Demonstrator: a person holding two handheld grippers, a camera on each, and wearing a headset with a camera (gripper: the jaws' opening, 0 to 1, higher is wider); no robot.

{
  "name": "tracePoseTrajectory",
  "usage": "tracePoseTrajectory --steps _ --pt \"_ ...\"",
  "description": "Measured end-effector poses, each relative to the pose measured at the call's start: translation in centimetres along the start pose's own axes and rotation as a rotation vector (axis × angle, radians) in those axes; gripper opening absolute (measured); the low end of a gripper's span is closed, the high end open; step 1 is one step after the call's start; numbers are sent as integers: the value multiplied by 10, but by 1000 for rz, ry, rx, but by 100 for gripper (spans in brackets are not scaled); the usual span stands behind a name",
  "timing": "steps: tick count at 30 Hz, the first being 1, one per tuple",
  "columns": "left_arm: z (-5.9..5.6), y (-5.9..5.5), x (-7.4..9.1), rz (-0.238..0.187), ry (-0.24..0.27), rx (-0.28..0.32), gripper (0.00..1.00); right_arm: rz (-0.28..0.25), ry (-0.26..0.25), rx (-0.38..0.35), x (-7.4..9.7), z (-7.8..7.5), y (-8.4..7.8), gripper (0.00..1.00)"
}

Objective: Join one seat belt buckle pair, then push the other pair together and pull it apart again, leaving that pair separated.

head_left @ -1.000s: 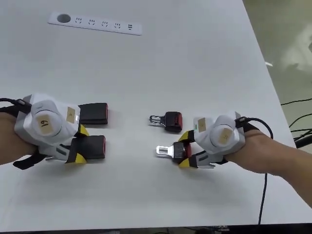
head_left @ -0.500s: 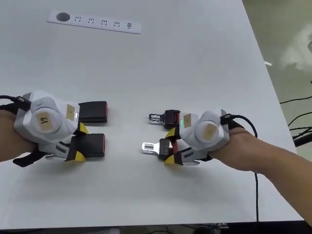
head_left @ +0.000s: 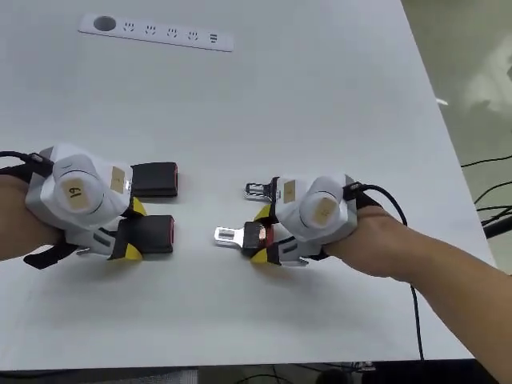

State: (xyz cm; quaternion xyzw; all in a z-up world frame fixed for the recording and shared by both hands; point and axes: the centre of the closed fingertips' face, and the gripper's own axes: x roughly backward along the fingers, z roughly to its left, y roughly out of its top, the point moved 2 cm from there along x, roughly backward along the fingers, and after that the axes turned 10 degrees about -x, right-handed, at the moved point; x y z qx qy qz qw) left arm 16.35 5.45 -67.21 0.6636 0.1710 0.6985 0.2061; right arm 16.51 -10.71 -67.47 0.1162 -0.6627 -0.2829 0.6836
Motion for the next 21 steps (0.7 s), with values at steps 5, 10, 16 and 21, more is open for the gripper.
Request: tracePoseTrajectory --steps 5,10,16,21 --pt "0 -1 -1 1 1 1 34 -12 1 6 -4 -1 5 33" --pt "0 -1 -1 6 -1 -1 34 -17 1 6 -7 1 10 33" --pt "0 -2 -1 12 -4 -4 34 -24 5 17 -12 6 20 33" --pt "0 -2 -2 16 -6 -10 34 -28 3 18 -18 5 29 33"
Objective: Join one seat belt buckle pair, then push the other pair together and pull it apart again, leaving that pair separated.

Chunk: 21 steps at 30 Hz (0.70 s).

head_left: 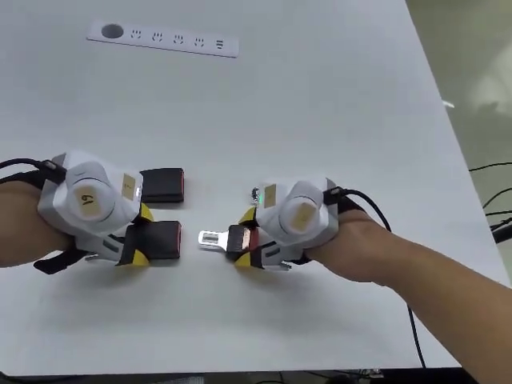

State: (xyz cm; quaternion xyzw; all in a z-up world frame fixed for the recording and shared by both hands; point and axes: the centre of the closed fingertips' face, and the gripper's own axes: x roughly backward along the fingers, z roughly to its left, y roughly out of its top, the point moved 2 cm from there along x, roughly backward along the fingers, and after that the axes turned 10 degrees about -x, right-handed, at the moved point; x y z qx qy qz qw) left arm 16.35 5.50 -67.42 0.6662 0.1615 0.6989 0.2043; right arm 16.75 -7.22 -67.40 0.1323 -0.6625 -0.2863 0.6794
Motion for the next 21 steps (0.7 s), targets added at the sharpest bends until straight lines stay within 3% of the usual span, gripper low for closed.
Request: tracePoseTrajectory --steps 21 --pt "-1 0 -2 5 4 8 34 44 0 32 -14 7 19 32"
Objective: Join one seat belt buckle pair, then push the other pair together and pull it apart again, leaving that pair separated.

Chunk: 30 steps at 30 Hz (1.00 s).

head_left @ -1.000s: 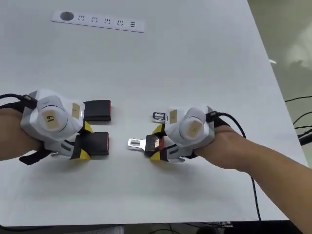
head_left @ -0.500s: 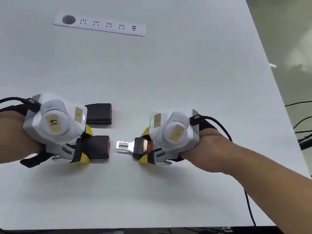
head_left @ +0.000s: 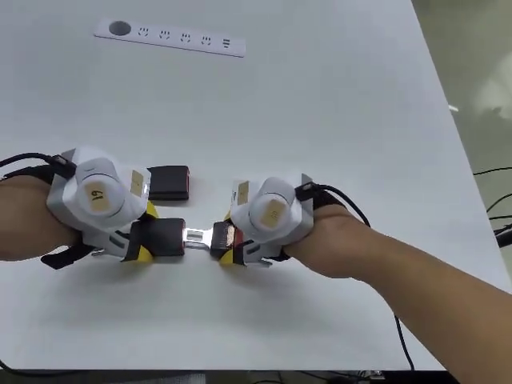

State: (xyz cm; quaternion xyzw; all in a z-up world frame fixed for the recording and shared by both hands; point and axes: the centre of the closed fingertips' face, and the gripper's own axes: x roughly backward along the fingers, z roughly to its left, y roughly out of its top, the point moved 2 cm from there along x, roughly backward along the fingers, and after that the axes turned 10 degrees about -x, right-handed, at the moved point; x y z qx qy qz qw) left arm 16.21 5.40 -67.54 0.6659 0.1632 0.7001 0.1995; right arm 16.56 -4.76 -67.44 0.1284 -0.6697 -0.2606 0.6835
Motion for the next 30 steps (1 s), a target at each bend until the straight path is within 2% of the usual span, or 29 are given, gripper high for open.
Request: tracePoseTrajectory --steps 6,11,14,22,30 --pt "0 0 0 7 -1 0 34 9 -15 40 0 1 1 32" --pt "1 1 0 5 2 6 34 1 -10 37 -1 -1 2 32" --pt "1 1 0 5 4 5 34 -10 -5 44 -3 5 6 32" --pt "2 1 0 -5 6 1 34 -34 1 32 -7 3 10 32" --pt "4 -1 2 -23 -1 -16 33 -87 5 18 -7 5 14 31"
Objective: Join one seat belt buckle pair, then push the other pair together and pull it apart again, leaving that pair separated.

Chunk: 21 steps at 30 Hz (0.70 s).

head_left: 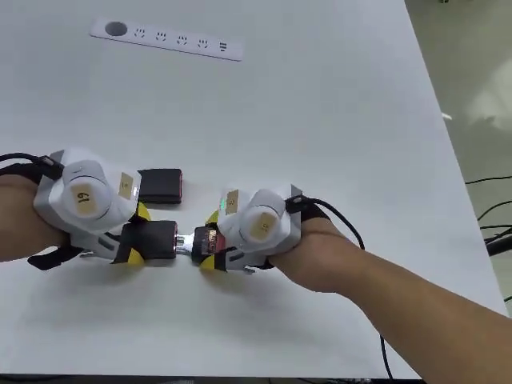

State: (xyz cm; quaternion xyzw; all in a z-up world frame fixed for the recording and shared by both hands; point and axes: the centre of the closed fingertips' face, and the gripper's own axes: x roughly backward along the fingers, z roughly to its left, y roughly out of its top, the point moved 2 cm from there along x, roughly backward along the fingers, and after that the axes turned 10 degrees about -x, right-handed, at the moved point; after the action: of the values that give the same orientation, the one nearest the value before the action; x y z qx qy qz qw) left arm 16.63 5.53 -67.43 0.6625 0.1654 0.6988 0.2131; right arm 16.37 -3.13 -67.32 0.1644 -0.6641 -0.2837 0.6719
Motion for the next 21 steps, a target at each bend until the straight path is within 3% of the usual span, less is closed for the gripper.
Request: tracePoseTrajectory --steps 21 --pt "-2 1 -2 -3 -11 -23 33 -16 14 2 -10 4 13 30"
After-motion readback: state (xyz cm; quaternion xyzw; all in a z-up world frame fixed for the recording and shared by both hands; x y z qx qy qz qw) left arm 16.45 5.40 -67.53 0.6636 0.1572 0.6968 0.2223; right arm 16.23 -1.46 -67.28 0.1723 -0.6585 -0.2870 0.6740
